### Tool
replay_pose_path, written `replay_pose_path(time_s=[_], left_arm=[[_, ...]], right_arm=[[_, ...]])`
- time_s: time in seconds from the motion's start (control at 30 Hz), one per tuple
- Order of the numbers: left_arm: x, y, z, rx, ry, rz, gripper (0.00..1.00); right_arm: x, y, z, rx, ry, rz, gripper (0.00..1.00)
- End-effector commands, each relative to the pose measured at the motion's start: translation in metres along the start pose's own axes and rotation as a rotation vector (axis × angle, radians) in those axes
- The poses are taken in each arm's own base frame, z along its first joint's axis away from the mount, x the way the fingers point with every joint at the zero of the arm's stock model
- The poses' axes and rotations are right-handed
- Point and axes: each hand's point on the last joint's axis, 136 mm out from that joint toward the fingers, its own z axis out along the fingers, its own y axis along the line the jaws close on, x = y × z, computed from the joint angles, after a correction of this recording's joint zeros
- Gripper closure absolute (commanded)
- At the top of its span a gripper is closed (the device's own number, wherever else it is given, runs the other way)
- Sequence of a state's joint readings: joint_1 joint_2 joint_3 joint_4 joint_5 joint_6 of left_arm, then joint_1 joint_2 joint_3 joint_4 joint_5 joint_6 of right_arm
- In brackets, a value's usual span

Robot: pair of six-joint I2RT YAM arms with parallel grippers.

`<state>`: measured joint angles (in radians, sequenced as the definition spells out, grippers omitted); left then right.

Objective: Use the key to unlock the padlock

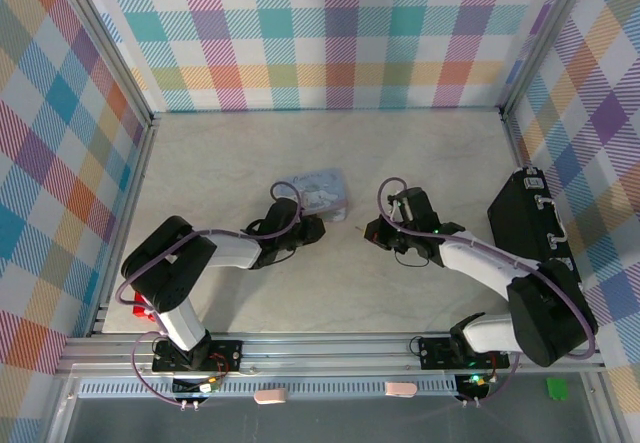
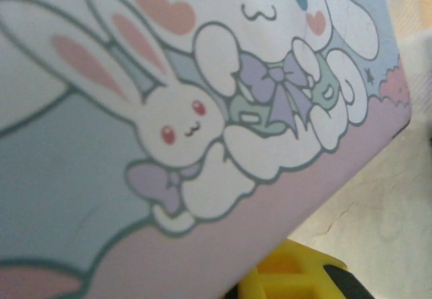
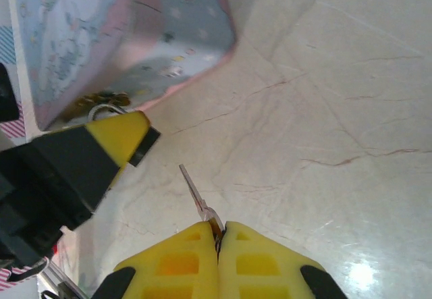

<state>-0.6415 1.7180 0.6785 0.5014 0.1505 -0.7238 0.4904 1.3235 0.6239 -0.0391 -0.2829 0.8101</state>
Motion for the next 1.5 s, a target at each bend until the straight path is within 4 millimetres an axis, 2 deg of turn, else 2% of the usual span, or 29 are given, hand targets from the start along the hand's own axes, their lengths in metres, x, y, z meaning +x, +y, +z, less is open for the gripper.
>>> replay_pose_path(time_s=[0.0,0.17,0.63,0.97,1.2,1.47], left_arm=[[-0.016,-0.019,0.002,0.126,0.002,-0.113,0.86],[-0.02,-0.022,0.008,0.161,0.031,-0.201,0.89],[-0.021,-0.014,0.017,0.169,0.082,-0.332,0.9],[-0.021,-0.003,0.015,0.152,0.085,-0.367,0.91],[-0.022,-0.003,0.017,0.193,0.09,-0.429,0.91],[-0.022,-0.004,0.015,0.193,0.094,-0.422,0.92]], right_arm=[[0.005,0.011,0.004,-0.085,0.039,0.038,1.0],[0.006,0.013,0.009,-0.134,0.036,0.085,1.0],[0.017,0.013,0.042,-0.249,0.134,0.226,1.0],[0.012,0.023,0.052,-0.313,0.153,0.267,1.0],[0.005,0.035,0.057,-0.393,0.146,0.29,1.0],[-0.002,0.042,0.06,-0.433,0.14,0.292,1.0]])
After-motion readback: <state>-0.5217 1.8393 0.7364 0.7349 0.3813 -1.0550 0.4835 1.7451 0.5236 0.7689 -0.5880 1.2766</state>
